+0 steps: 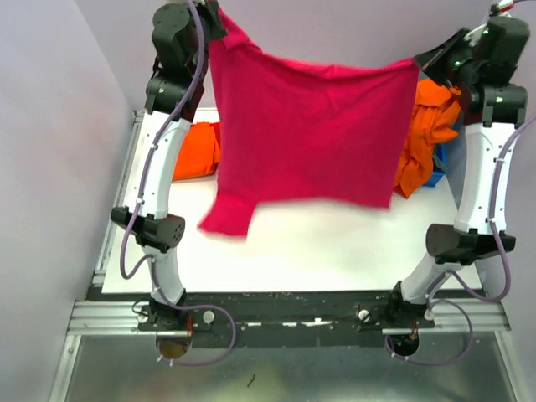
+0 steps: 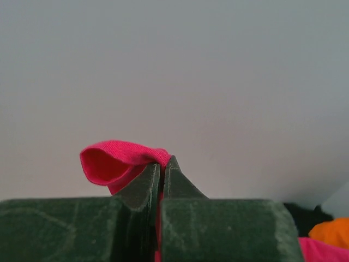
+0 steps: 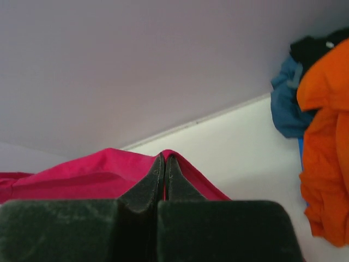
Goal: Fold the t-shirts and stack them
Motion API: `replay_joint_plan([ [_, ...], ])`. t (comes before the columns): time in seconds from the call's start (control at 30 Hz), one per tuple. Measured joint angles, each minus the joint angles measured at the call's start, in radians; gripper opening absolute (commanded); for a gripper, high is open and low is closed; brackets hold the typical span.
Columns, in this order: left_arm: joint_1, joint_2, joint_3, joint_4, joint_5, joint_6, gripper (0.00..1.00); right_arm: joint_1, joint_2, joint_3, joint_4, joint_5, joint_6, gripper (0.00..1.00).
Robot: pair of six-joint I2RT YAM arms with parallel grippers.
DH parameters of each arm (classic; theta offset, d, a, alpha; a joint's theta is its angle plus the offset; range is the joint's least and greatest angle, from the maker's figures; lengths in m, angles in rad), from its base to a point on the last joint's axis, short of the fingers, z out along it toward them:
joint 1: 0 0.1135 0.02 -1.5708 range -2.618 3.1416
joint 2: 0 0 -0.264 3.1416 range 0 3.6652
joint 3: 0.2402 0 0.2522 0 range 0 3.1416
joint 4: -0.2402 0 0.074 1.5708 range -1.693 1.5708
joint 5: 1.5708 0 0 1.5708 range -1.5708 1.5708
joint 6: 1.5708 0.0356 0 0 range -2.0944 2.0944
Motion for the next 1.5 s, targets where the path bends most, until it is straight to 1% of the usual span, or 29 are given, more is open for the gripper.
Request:
replay_joint_plan([
  [0.03,0.001,0.047,0.112,0.015,0.008,0.0,0.0,-0.028,0.043,0.081,0.0,-0.032,0.015,0.01],
  [0.07,0.0,0.056,0.156,0.034,0.013,0.0,0.0,-0.055,0.074,0.14,0.005,-0.062,0.028,0.01],
  [0.1,0.0,0.046,0.159,0.06,0.018,0.0,0.0,-0.079,0.089,0.171,0.014,-0.09,0.044,0.01],
  [0.17,-0.001,-0.019,0.086,0.136,0.022,0.0,0.0,-0.119,0.09,0.168,0.04,-0.145,0.072,0.01],
  [0.23,-0.001,-0.077,0.013,0.191,0.028,0.001,0.0,-0.145,0.082,0.13,0.077,-0.19,0.092,0.01],
  [0.3,0.004,-0.09,-0.006,0.227,0.037,0.001,0.0,-0.153,0.078,0.072,0.113,-0.231,0.103,0.01],
  [0.4,0.011,-0.097,-0.08,0.275,0.045,0.002,0.0,-0.156,0.08,-0.047,0.158,-0.284,0.105,0.01],
  [0.5,0.013,-0.119,-0.26,0.29,0.043,-0.002,0.0,-0.156,0.073,-0.234,0.214,-0.324,0.101,0.01],
  [0.57,0.013,-0.145,-0.404,0.287,0.038,-0.016,0.0,-0.156,0.055,-0.393,0.259,-0.341,0.1,0.01],
  [0.6,0.013,-0.168,-0.496,0.291,0.036,-0.027,0.0,-0.156,0.035,-0.513,0.295,-0.348,0.1,0.01],
  [0.67,0.012,-0.256,-0.77,0.313,0.032,-0.068,0.0,-0.156,0.001,-0.702,0.328,-0.354,0.101,0.01],
  [0.7,0.011,-0.296,-0.88,0.322,0.03,-0.084,0.0,-0.156,-0.021,-0.796,0.347,-0.356,0.102,0.01],
  [0.77,0.001,-0.404,-1.142,0.333,0.0,-0.119,0.0,-0.156,-0.064,-0.946,0.364,-0.359,0.105,0.01],
  [0.83,-0.01,-0.476,-1.278,0.333,-0.021,-0.136,0.0,-0.156,-0.128,-1.091,0.403,-0.356,0.106,0.01],
  [0.9,-0.029,-0.579,-1.403,0.336,-0.042,-0.168,0.0,-0.156,-0.206,-1.211,0.418,-0.343,0.106,0.01],
  [0.93,-0.035,-0.612,-1.437,0.337,-0.048,-0.18,0.0,-0.156,-0.246,-1.263,0.426,-0.338,0.106,0.01],
  [1.03,-0.083,-0.783,-1.556,0.342,-0.085,-0.248,0.0,-0.156,-0.368,-1.402,0.445,-0.312,0.105,0.01],
  [1.2,-0.137,-0.969,-1.71,0.315,-0.099,-0.343,0.0,-0.156,-0.523,-1.564,0.426,-0.239,0.107,0.01],
  [1.33,-0.185,-1.085,-1.819,0.192,-0.104,-0.428,0.0,-0.156,-0.588,-1.617,0.334,-0.15,0.113,0.01],
  [1.5,-0.258,-1.247,-1.856,0.009,-0.147,-0.534,0.0,-0.156,-0.693,-1.656,0.205,-0.047,0.119,0.01],
])
